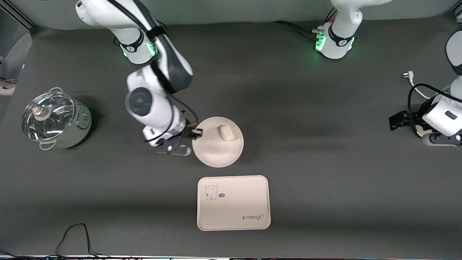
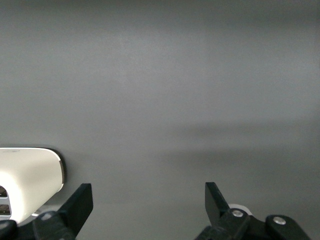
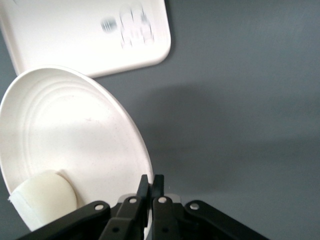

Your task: Place bun in plate and plate on tray

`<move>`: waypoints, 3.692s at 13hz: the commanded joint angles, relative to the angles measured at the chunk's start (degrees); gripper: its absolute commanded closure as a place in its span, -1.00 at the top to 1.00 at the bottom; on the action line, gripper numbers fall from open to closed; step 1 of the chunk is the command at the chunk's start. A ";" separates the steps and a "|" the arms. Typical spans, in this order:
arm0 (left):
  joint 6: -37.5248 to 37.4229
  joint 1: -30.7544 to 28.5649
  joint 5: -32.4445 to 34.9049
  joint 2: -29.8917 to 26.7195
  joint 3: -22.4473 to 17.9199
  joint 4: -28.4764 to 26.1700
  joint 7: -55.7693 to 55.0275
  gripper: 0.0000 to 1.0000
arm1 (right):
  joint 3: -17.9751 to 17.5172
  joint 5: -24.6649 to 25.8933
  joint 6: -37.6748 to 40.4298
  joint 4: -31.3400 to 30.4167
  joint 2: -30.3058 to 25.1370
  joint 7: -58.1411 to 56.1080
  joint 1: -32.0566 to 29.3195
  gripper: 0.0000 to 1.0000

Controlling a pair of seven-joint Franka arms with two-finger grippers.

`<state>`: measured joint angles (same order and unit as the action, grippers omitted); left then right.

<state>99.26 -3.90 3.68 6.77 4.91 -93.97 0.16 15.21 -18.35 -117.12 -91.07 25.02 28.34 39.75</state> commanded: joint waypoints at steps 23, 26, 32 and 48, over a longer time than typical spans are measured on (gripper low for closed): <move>-1.26 0.21 0.72 -2.37 -0.43 -0.16 -0.25 1.00 | -4.84 -17.95 -20.52 31.74 38.61 3.12 -7.67 -1.00; -1.18 0.21 0.45 -2.37 -0.43 -0.34 -0.25 1.00 | -4.84 -17.86 -20.52 31.65 38.61 1.99 -7.67 -0.49; -0.82 0.12 0.28 -2.37 -0.43 -0.34 -0.25 1.00 | -4.05 -16.99 -19.56 31.74 36.77 1.89 -8.54 1.00; -2.32 0.21 -0.07 -4.39 -0.26 1.33 2.56 1.00 | 1.84 12.99 12.34 8.46 -7.33 -15.51 -11.53 1.00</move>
<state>98.43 -3.89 3.69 3.04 4.82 -93.13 1.10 16.57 -7.69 -107.37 -77.17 24.55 14.44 27.57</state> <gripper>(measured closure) 0.000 0.000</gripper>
